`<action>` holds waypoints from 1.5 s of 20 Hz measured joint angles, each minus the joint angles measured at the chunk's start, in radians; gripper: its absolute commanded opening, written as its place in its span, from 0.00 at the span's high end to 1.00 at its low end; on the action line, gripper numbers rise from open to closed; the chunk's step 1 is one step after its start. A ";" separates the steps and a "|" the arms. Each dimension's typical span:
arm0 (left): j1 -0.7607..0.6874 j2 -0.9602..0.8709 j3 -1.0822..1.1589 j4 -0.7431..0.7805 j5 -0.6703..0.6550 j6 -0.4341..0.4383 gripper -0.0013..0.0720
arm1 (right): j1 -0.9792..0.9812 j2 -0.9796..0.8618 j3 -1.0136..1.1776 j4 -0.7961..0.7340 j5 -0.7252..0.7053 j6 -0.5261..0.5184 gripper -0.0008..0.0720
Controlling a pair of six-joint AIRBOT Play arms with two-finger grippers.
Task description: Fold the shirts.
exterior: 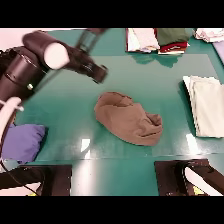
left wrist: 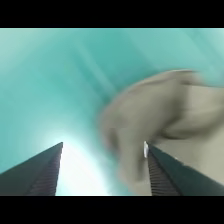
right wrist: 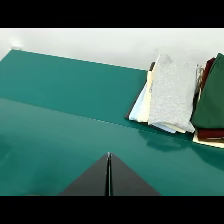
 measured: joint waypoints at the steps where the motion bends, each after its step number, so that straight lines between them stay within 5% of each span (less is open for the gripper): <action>1: 0.060 -0.002 -0.032 -0.042 0.008 -0.012 0.16 | 0.000 0.000 -0.001 0.000 0.000 0.000 0.97; 5: 0.195 -0.047 -0.202 -0.254 0.074 -0.013 0.16 | 0.000 0.000 -0.003 0.000 0.000 0.000 0.97; 14: 0.101 -0.243 -0.316 -0.438 0.269 0.037 0.18 | 0.000 -0.040 -0.003 0.000 0.072 0.000 0.97; 16: 0.091 -0.257 -0.312 -0.414 0.287 0.015 0.95 | 0.000 -0.062 -0.003 0.000 0.108 0.000 0.97; 24: 0.155 -0.180 -0.193 -0.252 0.242 -0.025 0.94 | -0.001 -0.165 -0.121 -0.004 0.294 0.001 0.96; 25: 0.176 -0.151 -0.180 -0.235 0.237 -0.024 0.94 | -0.001 -0.169 -0.185 -0.004 0.296 0.001 0.88; 26: 0.193 -0.126 -0.172 -0.229 0.234 -0.021 0.94 | 0.000 -0.175 -0.259 -0.004 0.291 0.001 0.48; 27: 0.211 -0.100 -0.165 -0.221 0.229 -0.014 0.94 | -0.001 -0.181 -0.333 -0.003 0.274 0.001 0.24; 30: 0.237 -0.058 -0.156 -0.209 0.197 0.009 0.94 | 0.010 -0.227 -0.546 0.024 0.206 0.002 0.22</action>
